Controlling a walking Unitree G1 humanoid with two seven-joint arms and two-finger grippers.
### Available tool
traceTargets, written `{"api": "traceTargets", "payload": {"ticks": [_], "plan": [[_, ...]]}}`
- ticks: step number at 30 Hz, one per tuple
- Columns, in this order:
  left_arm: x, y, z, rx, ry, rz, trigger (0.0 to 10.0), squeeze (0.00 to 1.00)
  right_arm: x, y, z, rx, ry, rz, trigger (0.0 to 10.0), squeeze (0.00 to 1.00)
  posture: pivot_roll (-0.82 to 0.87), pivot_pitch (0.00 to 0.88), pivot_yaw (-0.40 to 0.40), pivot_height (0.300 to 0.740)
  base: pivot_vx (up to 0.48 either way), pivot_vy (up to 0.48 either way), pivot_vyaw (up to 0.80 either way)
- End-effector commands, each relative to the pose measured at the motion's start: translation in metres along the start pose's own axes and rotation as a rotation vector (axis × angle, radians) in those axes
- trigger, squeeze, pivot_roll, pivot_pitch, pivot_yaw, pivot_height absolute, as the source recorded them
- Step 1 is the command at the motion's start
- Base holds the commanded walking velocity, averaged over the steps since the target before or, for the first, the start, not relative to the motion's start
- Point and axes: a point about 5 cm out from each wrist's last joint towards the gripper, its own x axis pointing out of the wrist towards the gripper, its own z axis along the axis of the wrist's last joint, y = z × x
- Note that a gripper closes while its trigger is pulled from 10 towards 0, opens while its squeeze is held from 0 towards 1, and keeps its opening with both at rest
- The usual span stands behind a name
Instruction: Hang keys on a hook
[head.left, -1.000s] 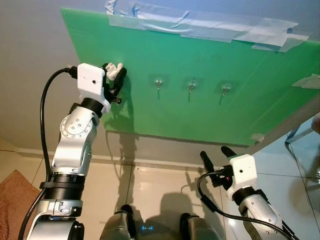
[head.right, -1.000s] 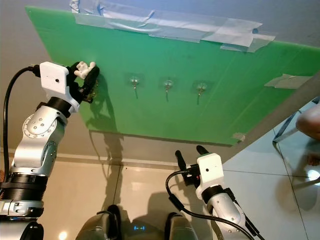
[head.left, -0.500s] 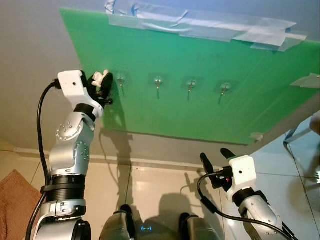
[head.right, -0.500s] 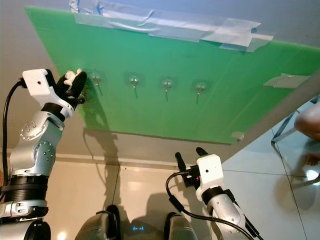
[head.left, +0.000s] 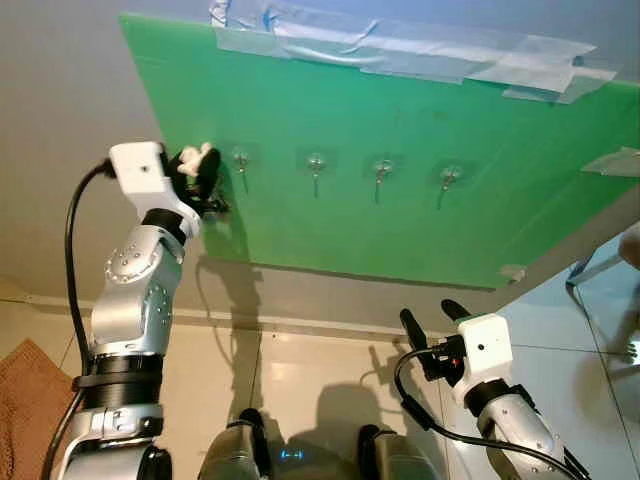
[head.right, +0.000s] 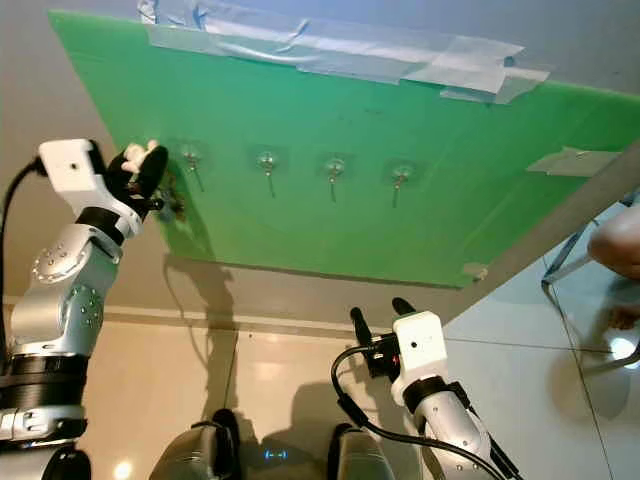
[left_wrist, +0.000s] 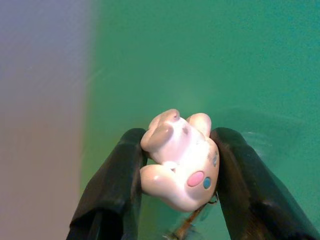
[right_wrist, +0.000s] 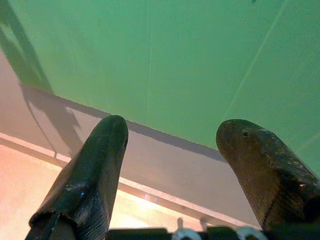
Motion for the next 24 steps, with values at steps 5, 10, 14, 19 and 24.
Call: {"api": "traceTargets", "payload": {"ticks": [5,10,14,19,24], "plan": [[-0.009,-0.027,0.006,0.179,-0.018,-0.190,0.0,0.00,-0.004,0.001,-0.004,0.004,0.021,-0.005,10.0,0.00,-0.21,0.222,-0.033,0.740,0.000,0.000,0.00],[-0.014,-0.037,0.008,0.232,-0.030,-0.244,0.0,0.00,-0.004,0.002,-0.004,0.009,0.021,-0.008,10.0,0.00,-0.21,0.222,-0.030,0.740,0.000,0.000,0.00],[-0.015,-0.046,0.012,0.282,-0.062,-0.281,0.0,0.00,-0.004,0.002,-0.005,0.011,0.022,-0.007,10.0,0.00,-0.21,0.222,-0.030,0.740,0.000,0.000,0.00],[-0.008,-0.055,0.017,0.342,-0.129,-0.320,0.0,0.00,-0.004,0.002,-0.005,0.012,0.022,-0.003,10.0,0.00,-0.20,0.225,-0.033,0.740,0.000,0.000,0.00],[0.003,-0.053,0.016,0.377,-0.152,-0.320,0.0,0.00,-0.003,0.002,-0.005,0.009,0.021,-0.002,10.0,0.00,-0.21,0.224,-0.037,0.740,0.000,0.000,0.00]]}}
